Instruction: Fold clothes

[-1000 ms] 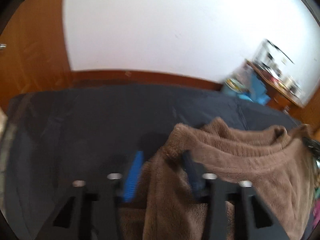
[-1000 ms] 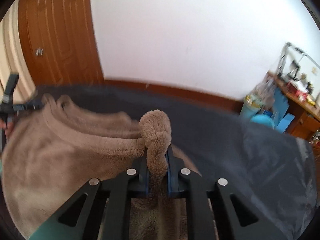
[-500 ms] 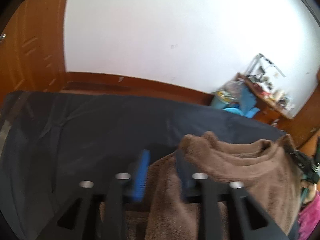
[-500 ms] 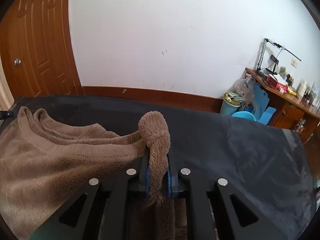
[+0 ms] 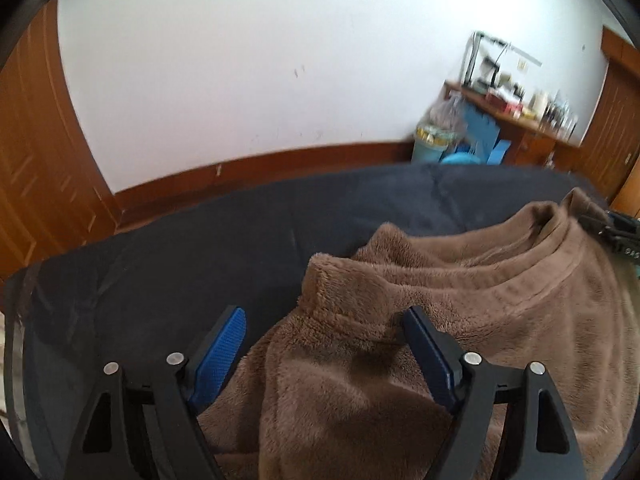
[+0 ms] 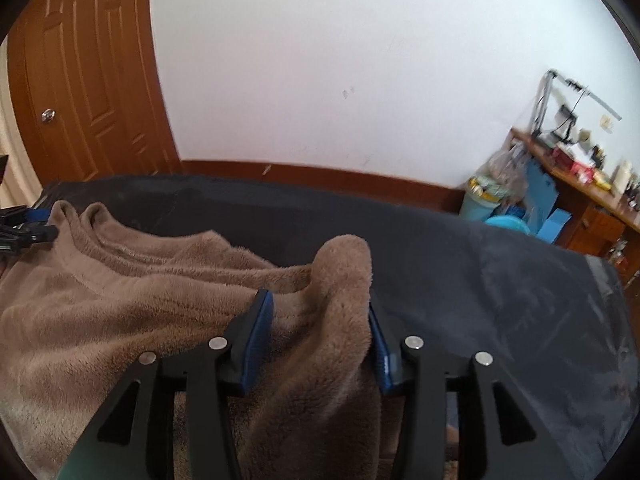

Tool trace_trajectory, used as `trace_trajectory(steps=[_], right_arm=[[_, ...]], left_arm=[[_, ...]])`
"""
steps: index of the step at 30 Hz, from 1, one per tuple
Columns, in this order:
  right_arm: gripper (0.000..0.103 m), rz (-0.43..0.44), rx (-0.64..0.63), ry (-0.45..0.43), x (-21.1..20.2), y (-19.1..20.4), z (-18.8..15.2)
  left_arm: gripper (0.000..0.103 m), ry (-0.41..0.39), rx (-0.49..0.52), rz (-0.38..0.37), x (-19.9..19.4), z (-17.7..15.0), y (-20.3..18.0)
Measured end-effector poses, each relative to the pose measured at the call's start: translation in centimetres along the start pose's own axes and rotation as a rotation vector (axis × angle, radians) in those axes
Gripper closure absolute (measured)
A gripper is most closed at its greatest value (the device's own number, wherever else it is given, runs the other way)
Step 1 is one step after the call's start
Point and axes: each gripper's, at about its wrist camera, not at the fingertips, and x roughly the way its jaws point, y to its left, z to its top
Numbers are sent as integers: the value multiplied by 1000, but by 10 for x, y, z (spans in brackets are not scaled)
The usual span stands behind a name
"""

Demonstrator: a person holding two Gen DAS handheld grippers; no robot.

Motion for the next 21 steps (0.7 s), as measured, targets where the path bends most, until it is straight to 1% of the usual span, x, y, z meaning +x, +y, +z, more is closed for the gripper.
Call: trace_trajectory(steps=[1, 2, 3, 4, 5, 7, 9, 12, 13, 15, 17, 18, 21], right_arm=[[62, 10, 2, 5, 1, -2, 0], [92, 17, 7, 5, 1, -4, 0], [94, 17, 18, -5, -2, -6, 0], [94, 18, 26, -18, -5, -7, -1], [94, 18, 29, -43, -11, -6, -1], [94, 2, 28, -105, -26, -4, 1], [94, -26, 21, -156, -35, -1, 8], [94, -92, -10, -218, -42, 9, 18], [94, -112, -17, -227, -41, 13, 20], [94, -137, -35, -200, -31, 20, 22], [94, -163, -59, -154, -16, 26, 25], [94, -172, -69, -114, -4, 27, 24], [94, -174, -85, 1, 25, 27, 15]], left_arm=[[63, -8, -20, -8, -3, 0, 2], [71, -20, -44, -17, -7, 0, 4], [83, -33, -67, -26, -11, 1, 6], [84, -45, -90, -35, -15, 1, 8], [86, -80, -107, -40, -23, 0, 9], [86, -145, -134, -38, -38, 0, 10], [86, -183, -152, -28, -45, 4, 9], [86, -214, -150, 32, -44, 14, 5], [86, -206, -154, 53, -38, 20, 3], [86, -169, -177, 81, -19, 26, 3], [86, -106, -187, 113, 3, 28, 2], [85, -75, -187, 128, 12, 28, 1], [81, -45, -149, 179, 23, 22, -5]])
